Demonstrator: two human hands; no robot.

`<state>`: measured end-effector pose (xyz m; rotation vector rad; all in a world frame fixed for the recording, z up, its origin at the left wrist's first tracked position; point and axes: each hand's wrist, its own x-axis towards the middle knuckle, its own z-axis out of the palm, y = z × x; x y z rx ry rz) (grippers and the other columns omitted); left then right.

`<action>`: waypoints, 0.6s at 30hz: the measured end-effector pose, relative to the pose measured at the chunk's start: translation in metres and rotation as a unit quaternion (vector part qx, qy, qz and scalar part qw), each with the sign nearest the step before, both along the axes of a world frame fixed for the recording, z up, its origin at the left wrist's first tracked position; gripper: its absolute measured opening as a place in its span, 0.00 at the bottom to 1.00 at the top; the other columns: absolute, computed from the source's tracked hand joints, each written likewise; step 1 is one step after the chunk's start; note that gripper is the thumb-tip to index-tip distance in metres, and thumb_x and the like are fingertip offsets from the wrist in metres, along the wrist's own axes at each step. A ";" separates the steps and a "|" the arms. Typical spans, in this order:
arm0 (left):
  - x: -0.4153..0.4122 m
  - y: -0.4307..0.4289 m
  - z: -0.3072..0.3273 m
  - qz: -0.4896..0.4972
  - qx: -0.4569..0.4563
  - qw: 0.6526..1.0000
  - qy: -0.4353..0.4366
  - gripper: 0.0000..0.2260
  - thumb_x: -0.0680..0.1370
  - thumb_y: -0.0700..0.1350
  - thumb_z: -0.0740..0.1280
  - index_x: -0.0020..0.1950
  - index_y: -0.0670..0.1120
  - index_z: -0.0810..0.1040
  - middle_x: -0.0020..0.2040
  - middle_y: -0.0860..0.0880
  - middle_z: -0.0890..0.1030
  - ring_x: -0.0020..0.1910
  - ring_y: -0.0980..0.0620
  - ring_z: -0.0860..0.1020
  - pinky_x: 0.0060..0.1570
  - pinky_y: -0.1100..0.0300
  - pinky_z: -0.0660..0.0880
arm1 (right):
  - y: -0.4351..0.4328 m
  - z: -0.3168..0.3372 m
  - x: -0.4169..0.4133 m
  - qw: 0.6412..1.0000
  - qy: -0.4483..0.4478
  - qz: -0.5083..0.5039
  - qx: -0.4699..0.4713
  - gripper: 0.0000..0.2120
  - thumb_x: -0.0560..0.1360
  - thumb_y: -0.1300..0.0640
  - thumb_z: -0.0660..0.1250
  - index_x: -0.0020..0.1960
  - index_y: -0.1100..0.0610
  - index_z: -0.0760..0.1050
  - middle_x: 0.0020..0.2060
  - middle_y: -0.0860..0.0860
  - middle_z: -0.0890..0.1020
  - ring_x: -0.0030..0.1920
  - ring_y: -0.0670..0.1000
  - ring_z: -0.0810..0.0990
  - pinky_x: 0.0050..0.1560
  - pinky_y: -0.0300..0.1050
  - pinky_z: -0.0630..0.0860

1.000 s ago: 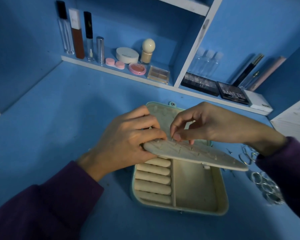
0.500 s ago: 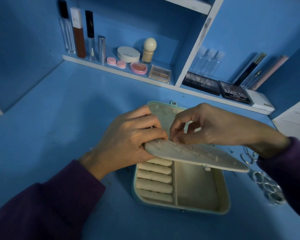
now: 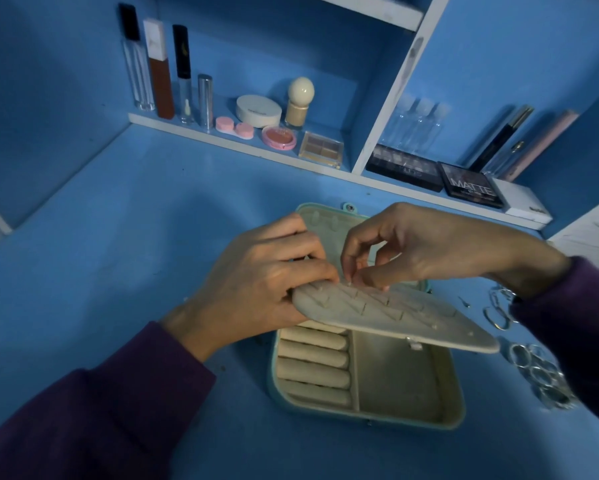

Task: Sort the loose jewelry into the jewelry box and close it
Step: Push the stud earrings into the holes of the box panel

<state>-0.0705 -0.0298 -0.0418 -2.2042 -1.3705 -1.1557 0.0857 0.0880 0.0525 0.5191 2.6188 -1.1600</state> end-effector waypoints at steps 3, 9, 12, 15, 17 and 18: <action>-0.001 0.000 0.000 -0.002 -0.001 1.000 -0.001 0.01 0.71 0.40 0.73 0.41 0.44 0.84 0.36 0.49 0.79 0.39 0.51 0.70 0.36 0.62 0.68 | 0.000 -0.001 -0.001 1.000 -0.001 0.004 -0.001 0.06 0.71 0.67 0.68 0.42 0.57 0.81 0.36 0.53 0.82 0.33 0.45 0.77 0.38 0.39 0.76; -0.002 0.000 -0.002 -0.008 -0.010 1.000 0.006 0.03 0.69 0.40 0.76 0.42 0.44 0.84 0.37 0.49 0.79 0.39 0.51 0.71 0.32 0.55 0.71 | -0.001 -0.001 -0.002 1.000 -0.005 0.010 0.017 0.04 0.71 0.64 0.69 0.42 0.57 0.81 0.38 0.54 0.82 0.35 0.49 0.78 0.40 0.44 0.78; -0.002 0.000 -0.001 -0.007 -0.012 1.000 0.009 0.02 0.71 0.42 0.75 0.41 0.45 0.84 0.36 0.50 0.78 0.39 0.51 0.71 0.32 0.55 0.70 | -0.002 -0.003 -0.003 1.000 -0.006 0.012 0.027 0.04 0.71 0.63 0.70 0.41 0.56 0.81 0.38 0.53 0.82 0.37 0.50 0.79 0.42 0.49 0.78; -0.002 0.000 -0.001 -0.010 -0.015 1.000 0.003 0.05 0.74 0.45 0.72 0.41 0.45 0.84 0.36 0.50 0.78 0.39 0.52 0.70 0.33 0.56 0.70 | -0.002 -0.005 -0.003 0.999 -0.006 0.010 0.035 0.04 0.71 0.63 0.70 0.41 0.56 0.81 0.38 0.52 0.82 0.38 0.49 0.79 0.43 0.49 0.77; -0.002 0.000 -0.001 -0.011 -0.016 1.000 -0.001 0.06 0.75 0.46 0.71 0.41 0.45 0.84 0.36 0.50 0.78 0.39 0.52 0.69 0.33 0.56 0.69 | -0.003 -0.005 -0.002 0.999 -0.004 0.007 0.033 0.03 0.70 0.63 0.70 0.41 0.56 0.81 0.37 0.51 0.82 0.37 0.48 0.79 0.42 0.45 0.77; -0.002 0.000 -0.001 -0.012 -0.017 1.000 -0.002 0.07 0.75 0.46 0.71 0.41 0.45 0.84 0.36 0.50 0.78 0.39 0.52 0.69 0.33 0.56 0.69 | -0.004 -0.005 -0.002 0.999 -0.002 0.007 0.032 0.03 0.70 0.63 0.70 0.41 0.56 0.81 0.37 0.50 0.82 0.36 0.45 0.78 0.41 0.40 0.76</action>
